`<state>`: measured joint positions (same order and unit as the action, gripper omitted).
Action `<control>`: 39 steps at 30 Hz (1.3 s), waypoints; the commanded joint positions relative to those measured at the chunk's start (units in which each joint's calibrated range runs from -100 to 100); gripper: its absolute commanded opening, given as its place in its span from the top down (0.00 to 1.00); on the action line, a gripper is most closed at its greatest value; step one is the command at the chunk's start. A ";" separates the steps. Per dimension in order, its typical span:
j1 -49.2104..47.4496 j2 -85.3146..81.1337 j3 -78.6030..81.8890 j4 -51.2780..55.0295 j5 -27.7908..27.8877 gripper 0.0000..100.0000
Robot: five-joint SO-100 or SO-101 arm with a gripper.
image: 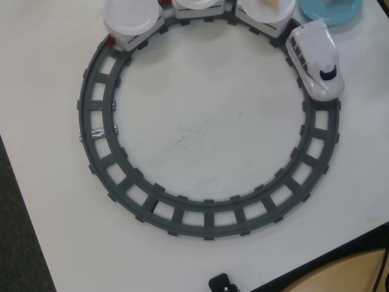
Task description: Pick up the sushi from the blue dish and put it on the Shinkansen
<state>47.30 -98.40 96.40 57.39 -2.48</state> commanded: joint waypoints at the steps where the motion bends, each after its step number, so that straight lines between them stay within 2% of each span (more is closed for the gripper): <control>1: 0.32 -0.51 -0.35 0.16 0.07 0.69; 31: 0.32 -0.26 -0.44 0.07 0.07 0.69; 36: -0.12 -0.01 -5.02 0.50 -0.19 0.69; 39: -0.38 0.82 -12.38 4.27 -0.45 0.69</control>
<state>47.30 -98.40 92.35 59.14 -2.54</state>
